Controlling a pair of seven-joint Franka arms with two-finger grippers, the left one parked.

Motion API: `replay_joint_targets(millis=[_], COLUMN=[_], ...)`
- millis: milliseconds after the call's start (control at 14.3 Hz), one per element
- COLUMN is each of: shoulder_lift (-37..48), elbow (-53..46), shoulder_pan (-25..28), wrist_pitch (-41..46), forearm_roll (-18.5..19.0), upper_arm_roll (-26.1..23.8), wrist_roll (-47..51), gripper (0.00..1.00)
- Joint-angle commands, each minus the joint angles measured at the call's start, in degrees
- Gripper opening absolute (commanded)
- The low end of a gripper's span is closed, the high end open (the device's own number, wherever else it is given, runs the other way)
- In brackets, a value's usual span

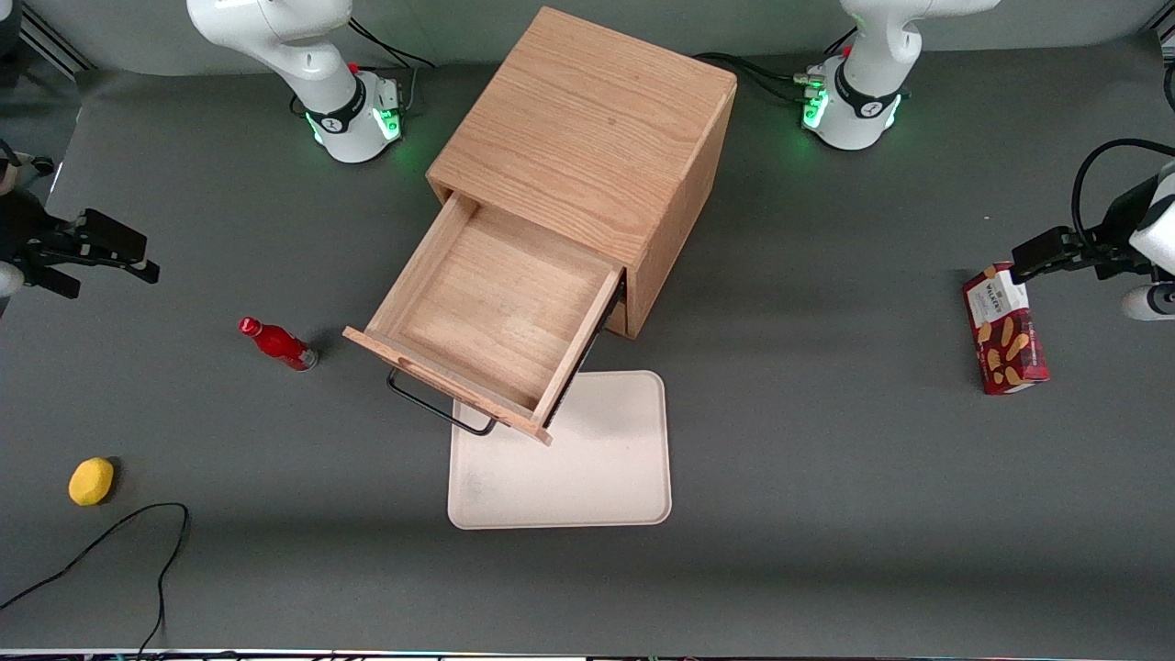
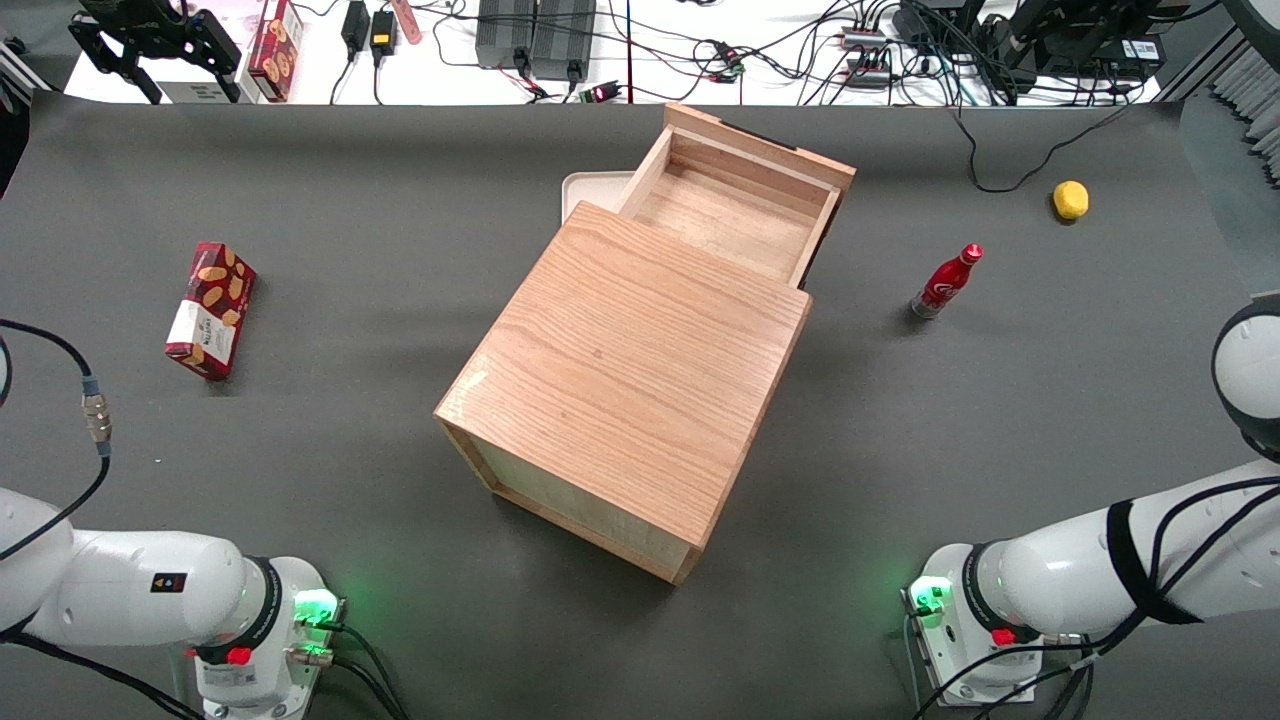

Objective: Open upper drawer

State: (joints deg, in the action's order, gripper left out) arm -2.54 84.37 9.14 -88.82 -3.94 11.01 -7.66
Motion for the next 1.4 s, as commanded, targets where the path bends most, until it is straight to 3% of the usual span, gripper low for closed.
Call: replay_joint_targets(millis=[0, 280, 700, 1331], shoulder_lift=[0.96, 0.88, 0.70, 0.79], elbow=[0.62, 0.71, 0.71, 0.71], shoulder_pan=[0.18, -1.48, -6.85, -7.56], wrist_pitch=[-0.65, -0.74, -1.70, -0.91], forearm_roll=[1.83, 2.01, 1.84, 1.84], upper_arm_roll=[-0.11, -0.72, -3.36, -3.54], wrist_roll=[1.77, 8.53, 8.54, 7.93], gripper=[1.00, 1.00, 1.00, 1.00])
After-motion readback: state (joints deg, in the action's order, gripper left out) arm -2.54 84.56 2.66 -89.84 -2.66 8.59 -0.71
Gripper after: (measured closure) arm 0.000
